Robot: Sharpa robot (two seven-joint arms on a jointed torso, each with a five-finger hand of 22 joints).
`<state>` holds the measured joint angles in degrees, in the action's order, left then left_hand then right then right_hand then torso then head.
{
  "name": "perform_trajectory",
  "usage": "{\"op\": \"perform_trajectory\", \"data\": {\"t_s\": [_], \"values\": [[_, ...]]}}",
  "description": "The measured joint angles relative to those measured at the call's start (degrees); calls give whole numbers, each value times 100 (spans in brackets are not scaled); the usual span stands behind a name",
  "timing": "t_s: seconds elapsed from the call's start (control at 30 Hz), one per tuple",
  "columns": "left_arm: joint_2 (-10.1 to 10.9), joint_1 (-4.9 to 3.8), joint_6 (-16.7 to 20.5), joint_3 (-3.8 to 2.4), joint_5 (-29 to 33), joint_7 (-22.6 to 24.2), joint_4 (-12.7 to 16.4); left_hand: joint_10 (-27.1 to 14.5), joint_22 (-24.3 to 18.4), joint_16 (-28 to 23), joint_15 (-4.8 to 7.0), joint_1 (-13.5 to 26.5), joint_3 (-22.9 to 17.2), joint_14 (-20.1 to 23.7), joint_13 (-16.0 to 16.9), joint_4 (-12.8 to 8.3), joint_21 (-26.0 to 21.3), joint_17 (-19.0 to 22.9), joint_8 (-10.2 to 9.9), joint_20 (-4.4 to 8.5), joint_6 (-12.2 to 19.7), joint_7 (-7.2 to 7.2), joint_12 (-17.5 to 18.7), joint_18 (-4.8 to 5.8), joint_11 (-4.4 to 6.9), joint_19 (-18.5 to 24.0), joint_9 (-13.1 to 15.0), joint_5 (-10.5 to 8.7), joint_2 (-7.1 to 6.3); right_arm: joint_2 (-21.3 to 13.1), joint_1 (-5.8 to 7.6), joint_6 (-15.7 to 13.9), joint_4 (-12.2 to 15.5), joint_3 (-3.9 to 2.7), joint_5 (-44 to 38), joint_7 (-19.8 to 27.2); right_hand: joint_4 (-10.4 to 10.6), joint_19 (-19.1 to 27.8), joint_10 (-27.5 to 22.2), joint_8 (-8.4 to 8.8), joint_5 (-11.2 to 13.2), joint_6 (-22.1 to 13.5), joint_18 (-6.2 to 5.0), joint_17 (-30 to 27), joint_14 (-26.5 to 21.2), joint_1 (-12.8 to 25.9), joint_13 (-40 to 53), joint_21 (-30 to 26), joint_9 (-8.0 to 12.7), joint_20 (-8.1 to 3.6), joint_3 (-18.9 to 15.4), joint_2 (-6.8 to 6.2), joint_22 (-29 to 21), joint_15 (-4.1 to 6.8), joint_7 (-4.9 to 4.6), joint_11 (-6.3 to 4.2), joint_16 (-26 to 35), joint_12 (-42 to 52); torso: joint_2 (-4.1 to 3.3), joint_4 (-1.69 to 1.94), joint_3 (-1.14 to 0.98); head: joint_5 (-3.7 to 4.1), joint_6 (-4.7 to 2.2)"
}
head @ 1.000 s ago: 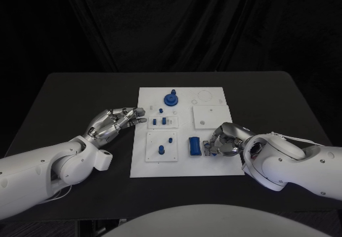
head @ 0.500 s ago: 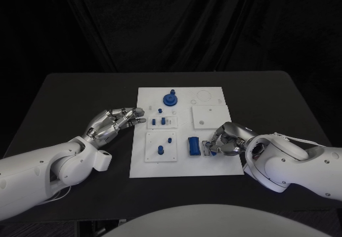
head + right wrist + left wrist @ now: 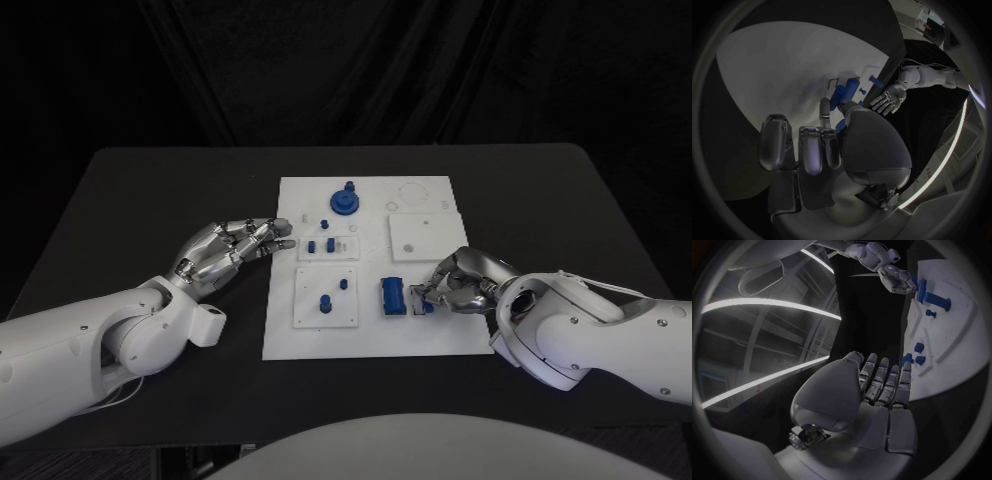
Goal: Assemble the parts on the task board
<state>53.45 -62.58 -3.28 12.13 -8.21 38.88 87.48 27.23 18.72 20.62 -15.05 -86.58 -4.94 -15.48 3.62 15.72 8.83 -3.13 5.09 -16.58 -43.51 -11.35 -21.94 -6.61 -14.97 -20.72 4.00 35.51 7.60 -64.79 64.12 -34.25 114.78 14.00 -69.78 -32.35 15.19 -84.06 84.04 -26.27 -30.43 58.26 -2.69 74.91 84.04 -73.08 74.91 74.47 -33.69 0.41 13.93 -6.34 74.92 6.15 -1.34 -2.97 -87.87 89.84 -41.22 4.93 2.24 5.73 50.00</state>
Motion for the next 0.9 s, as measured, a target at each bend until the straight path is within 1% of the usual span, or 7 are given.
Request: {"op": "perform_trajectory", "data": {"t_s": [0.23, 0.4, 0.53, 0.63, 0.7, 0.77, 0.9], "values": [[-1, 0, 0, 0, 0, 0, 0, 0, 0, 0, 0, 0, 0, 0, 0, 0, 0, 0, 0, 0, 0, 0, 0, 0, 0, 0, 0, 0, 0, 62, 0, 1, -83, 0, 31, -15, 1, 0, -1, 70, 147, -10, 0, 0, -4, 13, 0, -37, -3, 0, 1, -13, 0, 5, 52, -1, 0, 0, 0, 3, 3, -6, 0], [-12, 0, 0, 0, 0, 0, -8, 0, -1, 0, 0, 0, 0, 0, 0, 0, 2, 1, 0, 0, 0, 0, 0, 0, 0, 0, 0, 0, 0, 115, 0, 20, -121, 2, -90, -40, 79, 0, 0, 145, 493, -91, 0, 0, -5, 41, 0, -88, -48, 0, -64, -41, 0, 5, 3, -2, 24, 0, 3, 3, 7, -7, 0], [-21, 0, -1, 0, 0, 0, -14, 0, -1, 0, 0, 0, 0, 0, 0, 0, 23, 1, 0, -22, 0, 0, 0, 1, 0, -22, 0, 0, 0, 146, 0, 45, -147, 2, -213, -60, 129, 0, 1, 192, 723, -118, -1, 0, -5, 108, -1, -127, -51, 0, -114, -53, 0, 5, 13, -3, 46, 0, 7, 2, 8, -13, 0], [-22, 0, -1, 0, 0, 0, -18, 0, -1, 0, 0, 0, 0, 0, 0, 0, 23, 1, 0, -22, 0, 0, 0, 0, 0, -22, 0, 0, 0, 154, 0, 61, -159, 2, -298, -74, 149, 0, -5, 230, 1011, -147, 0, 0, -5, 279, -1, -160, -62, 0, -215, -36, -1, 5, -3, 41, 50, 0, 10, 1, 8, -16, 0], [-22, 0, -1, 0, 0, 0, -22, 0, -1, 0, 0, 0, 0, 0, 0, 0, 23, 1, 0, -22, 0, 0, 0, 0, 0, -22, 0, 0, 0, 159, 0, 75, -161, 2, -357, -86, 156, 0, -2, 249, 1207, -114, 0, 0, 0, 489, -1, -160, -68, 0, -310, -10, -1, -4, -35, 43, 68, 0, 10, 0, 8, -18, 0], [-23, 0, -2, 0, 0, 0, -26, 0, -1, 0, 0, 0, 0, 0, 0, 0, 23, 1, 0, -22, 0, 0, 0, 0, 0, -22, 0, 0, 0, 166, 0, 87, -165, 3, -409, -96, 156, 0, -3, 277, 1410, -115, -1, 0, -10, 674, -1, -160, -78, 0, -400, 26, -1, -33, -34, 42, 68, 0, 10, 0, 7, -17, 0], [-29, 0, -3, 0, 0, 0, -33, 0, -2, 0, 0, 0, 0, 0, 0, 0, 23, 1, 0, -22, 0, 0, 0, 0, 0, -22, 0, 0, 0, 170, 0, 110, -170, 3, -480, -110, 167, 0, -3, 314, 1593, -103, 0, 0, -10, 934, -1, -193, -92, 0, -508, 61, -1, -33, -46, 43, 68, 0, 9, 0, 7, -11, 0]]}}
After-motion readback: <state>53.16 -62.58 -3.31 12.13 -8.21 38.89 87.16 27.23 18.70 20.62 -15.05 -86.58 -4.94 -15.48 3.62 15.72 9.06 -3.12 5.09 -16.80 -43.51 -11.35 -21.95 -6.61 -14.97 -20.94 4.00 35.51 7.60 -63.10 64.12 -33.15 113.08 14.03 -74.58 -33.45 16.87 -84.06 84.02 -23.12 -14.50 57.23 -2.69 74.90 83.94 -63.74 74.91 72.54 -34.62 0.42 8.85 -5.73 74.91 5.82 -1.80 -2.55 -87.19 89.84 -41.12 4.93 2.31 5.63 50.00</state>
